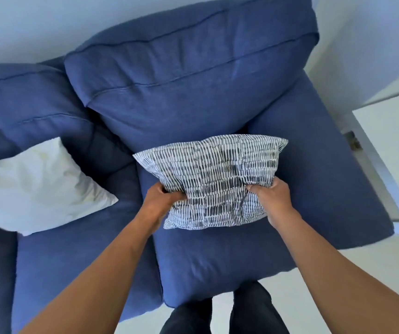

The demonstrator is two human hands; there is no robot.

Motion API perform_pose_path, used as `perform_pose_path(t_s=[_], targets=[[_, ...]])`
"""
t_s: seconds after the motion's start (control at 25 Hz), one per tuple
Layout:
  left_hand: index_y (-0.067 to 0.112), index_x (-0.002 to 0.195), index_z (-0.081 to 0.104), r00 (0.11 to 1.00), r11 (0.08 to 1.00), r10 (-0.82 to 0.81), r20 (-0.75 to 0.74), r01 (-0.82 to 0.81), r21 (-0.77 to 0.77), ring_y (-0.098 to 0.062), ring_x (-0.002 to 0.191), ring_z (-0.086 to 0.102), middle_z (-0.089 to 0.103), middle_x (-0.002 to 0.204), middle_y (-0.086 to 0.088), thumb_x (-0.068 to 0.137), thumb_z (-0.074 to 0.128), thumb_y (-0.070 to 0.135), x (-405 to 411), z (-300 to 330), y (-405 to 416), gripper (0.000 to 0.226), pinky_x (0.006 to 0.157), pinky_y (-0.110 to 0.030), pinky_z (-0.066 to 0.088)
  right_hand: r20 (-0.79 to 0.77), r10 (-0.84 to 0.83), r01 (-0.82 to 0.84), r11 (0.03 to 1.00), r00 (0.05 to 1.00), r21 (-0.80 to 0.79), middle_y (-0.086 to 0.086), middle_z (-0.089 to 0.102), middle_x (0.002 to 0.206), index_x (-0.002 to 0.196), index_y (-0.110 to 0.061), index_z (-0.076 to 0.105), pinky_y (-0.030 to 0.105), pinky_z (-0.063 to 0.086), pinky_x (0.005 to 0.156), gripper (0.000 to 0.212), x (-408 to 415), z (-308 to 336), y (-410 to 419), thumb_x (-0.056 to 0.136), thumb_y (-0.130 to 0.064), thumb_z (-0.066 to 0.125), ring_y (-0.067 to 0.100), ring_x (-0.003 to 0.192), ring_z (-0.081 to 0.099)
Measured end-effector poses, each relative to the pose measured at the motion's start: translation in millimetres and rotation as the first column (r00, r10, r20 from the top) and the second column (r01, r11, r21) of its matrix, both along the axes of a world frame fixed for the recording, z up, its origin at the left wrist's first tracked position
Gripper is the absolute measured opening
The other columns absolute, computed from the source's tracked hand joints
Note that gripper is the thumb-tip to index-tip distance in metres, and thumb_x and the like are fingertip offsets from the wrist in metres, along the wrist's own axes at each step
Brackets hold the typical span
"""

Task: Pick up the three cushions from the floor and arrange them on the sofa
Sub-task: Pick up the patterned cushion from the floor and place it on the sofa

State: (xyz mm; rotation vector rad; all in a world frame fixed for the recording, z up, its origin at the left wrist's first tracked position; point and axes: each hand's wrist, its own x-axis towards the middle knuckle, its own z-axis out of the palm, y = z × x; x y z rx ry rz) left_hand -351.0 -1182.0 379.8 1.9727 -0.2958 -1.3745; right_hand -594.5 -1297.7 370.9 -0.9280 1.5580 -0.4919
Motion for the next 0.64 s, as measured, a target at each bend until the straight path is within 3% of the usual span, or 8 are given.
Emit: perform_pose_path(t_s=[0.08, 0.16, 0.36, 0.4, 0.44, 0.48, 0.56, 0.64], targets=[[0.014, 0.105, 0.069, 0.995, 0.995, 0.094, 0.045, -0.093, -0.042, -0.029, 0.106, 0.073, 0.078, 0.113, -0.009, 0.078, 0.08, -0.011, 7, -7, -9, 0.038, 0.083, -0.036, 0.06, 0.013, 0.048, -0.048, 0.999, 0.999, -0.017, -0.008, 0.066, 0.099, 0.106, -0.009, 0.063, 0.032, 0.048, 0.096, 0.027, 19, -12, -26, 0.087, -0.002, 0.081, 0.009, 0.09, 0.061], [0.022, 0.098, 0.069, 0.98, 0.983, 0.167, 0.112, -0.156, -0.097, -0.029, 0.106, 0.074, 0.078, 0.107, -0.004, 0.076, 0.079, -0.012, 18, -15, -26, 0.041, 0.092, -0.046, 0.06, 0.006, 0.097, -0.096, 0.991, 0.995, -0.094, -0.001, 0.07, 0.119, 0.128, -0.003, 0.062, 0.039, 0.047, 0.111, 0.053, 38, -22, -52, 0.081, -0.012, 0.086, 0.014, 0.107, 0.066], [0.009, 0.124, 0.064, 0.957, 0.984, 0.168, 0.238, -0.15, -0.092, -0.024, 0.089, 0.072, 0.074, 0.104, -0.009, 0.078, 0.082, -0.001, 58, -64, -77, 0.05, 0.077, -0.037, 0.06, -0.059, 0.275, -0.281, 0.952, 0.96, -0.124, -0.011, 0.061, 0.119, 0.142, -0.01, 0.058, 0.026, 0.041, 0.099, 0.057, 77, -70, -113, 0.09, -0.016, 0.082, 0.013, 0.117, 0.057], [0.006, 0.134, 0.059, 0.965, 0.991, 0.131, 0.228, -0.129, -0.025, -0.019, 0.083, 0.067, 0.072, 0.109, -0.012, 0.083, 0.081, 0.0, 61, -73, -86, 0.056, 0.071, -0.033, 0.057, -0.102, 0.336, -0.344, 0.936, 0.936, -0.073, -0.008, 0.062, 0.121, 0.142, -0.011, 0.058, 0.026, 0.043, 0.098, 0.056, 80, -81, -123, 0.091, -0.017, 0.081, 0.016, 0.116, 0.059], [0.007, 0.142, 0.054, 0.975, 0.991, 0.115, 0.19, -0.124, 0.039, -0.017, 0.085, 0.062, 0.063, 0.137, -0.013, 0.087, 0.08, 0.001, 62, -81, -91, 0.061, 0.072, -0.032, 0.055, -0.125, 0.384, -0.388, 0.922, 0.915, -0.009, -0.004, 0.065, 0.126, 0.142, -0.012, 0.059, 0.028, 0.045, 0.097, 0.055, 81, -89, -131, 0.091, -0.016, 0.081, 0.019, 0.115, 0.061], [0.01, 0.145, 0.051, 0.984, 0.989, 0.103, 0.148, -0.118, 0.093, -0.02, 0.095, 0.059, 0.06, 0.125, 0.007, 0.089, 0.079, 0.003, 62, -86, -96, 0.063, 0.081, -0.037, 0.057, -0.145, 0.414, -0.413, 0.91, 0.899, 0.043, 0.001, 0.068, 0.128, 0.138, -0.013, 0.061, 0.029, 0.048, 0.096, 0.051, 81, -95, -139, 0.091, -0.014, 0.08, 0.022, 0.113, 0.064], [0.015, 0.135, 0.054, 0.984, 0.978, 0.137, 0.113, -0.152, 0.141, -0.023, 0.107, 0.054, 0.062, 0.121, 0.0, 0.09, 0.079, 0.006, 63, -85, -103, 0.052, 0.095, -0.047, 0.053, -0.17, 0.423, -0.417, 0.906, 0.89, 0.074, 0.01, 0.071, 0.126, 0.126, -0.013, 0.063, 0.031, 0.051, 0.091, 0.042, 79, -92, -151, 0.088, -0.01, 0.079, 0.027, 0.108, 0.068], [0.014, 0.126, 0.054, 0.963, 0.969, 0.206, 0.175, -0.225, 0.098, -0.022, 0.101, 0.056, 0.062, 0.113, -0.001, 0.086, 0.081, 0.013, 73, -76, -109, 0.048, 0.093, -0.046, 0.053, -0.143, 0.353, -0.353, 0.935, 0.925, 0.028, 0.012, 0.069, 0.125, 0.139, -0.008, 0.057, 0.033, 0.048, 0.082, 0.058, 83, -76, -166, 0.085, -0.013, 0.077, 0.025, 0.1, 0.065]])
